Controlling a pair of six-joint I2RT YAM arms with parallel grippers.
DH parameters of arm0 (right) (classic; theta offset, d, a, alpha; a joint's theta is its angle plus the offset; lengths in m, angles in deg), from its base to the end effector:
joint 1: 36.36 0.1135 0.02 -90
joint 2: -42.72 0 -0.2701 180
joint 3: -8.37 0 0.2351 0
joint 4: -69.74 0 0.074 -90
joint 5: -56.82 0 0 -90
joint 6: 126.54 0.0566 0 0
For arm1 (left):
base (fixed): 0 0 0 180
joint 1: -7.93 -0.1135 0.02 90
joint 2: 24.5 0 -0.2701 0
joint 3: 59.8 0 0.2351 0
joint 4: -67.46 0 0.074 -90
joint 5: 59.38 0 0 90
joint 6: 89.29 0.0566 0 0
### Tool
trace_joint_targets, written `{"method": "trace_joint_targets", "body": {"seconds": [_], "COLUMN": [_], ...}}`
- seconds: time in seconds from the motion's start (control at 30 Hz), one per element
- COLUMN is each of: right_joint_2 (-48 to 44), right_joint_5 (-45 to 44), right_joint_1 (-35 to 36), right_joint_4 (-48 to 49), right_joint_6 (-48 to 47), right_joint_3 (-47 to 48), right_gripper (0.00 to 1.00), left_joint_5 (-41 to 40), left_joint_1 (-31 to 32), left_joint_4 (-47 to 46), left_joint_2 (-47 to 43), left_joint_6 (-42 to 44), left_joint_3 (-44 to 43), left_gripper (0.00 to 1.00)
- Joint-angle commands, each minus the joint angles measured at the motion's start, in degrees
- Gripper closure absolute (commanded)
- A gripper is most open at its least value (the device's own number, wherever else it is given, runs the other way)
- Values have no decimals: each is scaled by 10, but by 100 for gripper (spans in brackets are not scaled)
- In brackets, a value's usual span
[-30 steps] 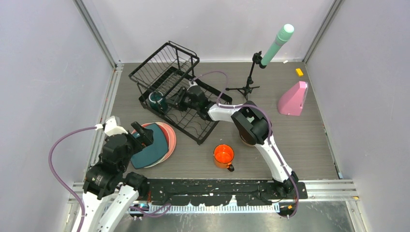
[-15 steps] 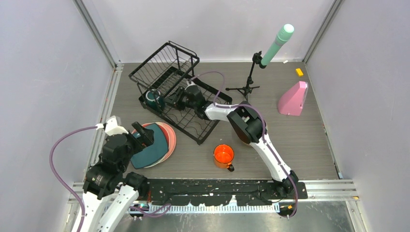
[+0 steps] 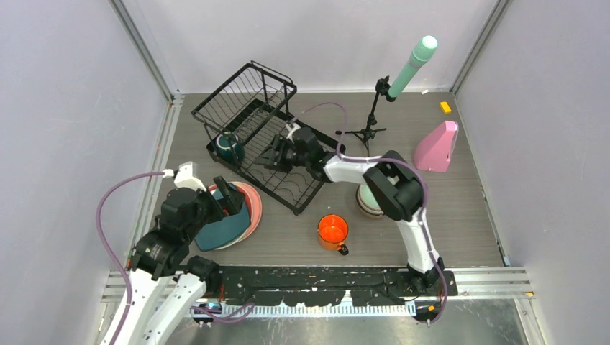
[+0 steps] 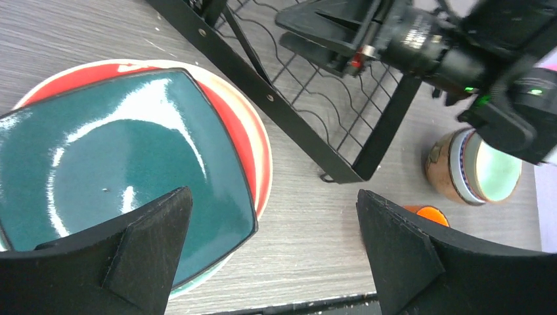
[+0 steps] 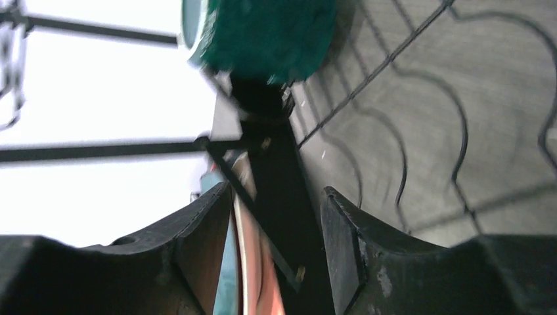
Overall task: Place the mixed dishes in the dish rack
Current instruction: Move the cup to the dish rack, then pick up the cup at the corner of the board.
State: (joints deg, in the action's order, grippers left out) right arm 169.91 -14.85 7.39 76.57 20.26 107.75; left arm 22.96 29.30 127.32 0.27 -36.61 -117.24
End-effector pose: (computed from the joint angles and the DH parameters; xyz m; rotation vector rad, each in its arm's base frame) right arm 0.3564 0.3659 0.1733 0.0076 2.2210 1.3949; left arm 0.0850 -0.0252 0.2941 -0.3722 2.0447 -0.5001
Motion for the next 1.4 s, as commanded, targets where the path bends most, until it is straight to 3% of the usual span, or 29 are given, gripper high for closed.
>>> {"method": "trace_joint_targets", "body": {"seconds": [0.0,0.2,0.33,0.43,0.53,0.67,0.83,1.0,1.13,1.37], "right_joint_2": [-144,-311,-453,-552,-631,-691,-839,-898,-906,-911], "right_joint_5": [30,-11,-107,-141,-157,-239,-279,-367,-428,-453], "right_joint_1": [-5,-7,-13,-15,-16,-18,-20,-22,-22,-22], "right_joint_4": [60,-41,-49,-104,-233,-337,-257,-341,-407,-433], "right_joint_6": [-49,-95,-67,-102,-163,-151,-93,-72,-77,-65], "right_joint_3": [-103,-245,-368,-397,-376,-363,-488,-484,-465,-460], "right_gripper": [41,28,4,3,2,1,2,6,10,17], "left_joint_5": [59,120,144,166,186,247,369,231,129,72], "left_joint_1": [0,0,0,0,0,0,18,139,239,340], "left_joint_4": [-41,-47,-99,-147,-197,-240,-278,-214,-204,-227], "left_joint_2": [25,66,58,37,26,57,168,205,256,361], "left_joint_6": [30,28,-5,-44,-71,-95,-92,-42,-48,-75], "left_joint_3": [-11,-13,22,55,85,97,71,20,0,-44], "left_gripper": [0,0,0,0,3,9,22,22,26,29]}}
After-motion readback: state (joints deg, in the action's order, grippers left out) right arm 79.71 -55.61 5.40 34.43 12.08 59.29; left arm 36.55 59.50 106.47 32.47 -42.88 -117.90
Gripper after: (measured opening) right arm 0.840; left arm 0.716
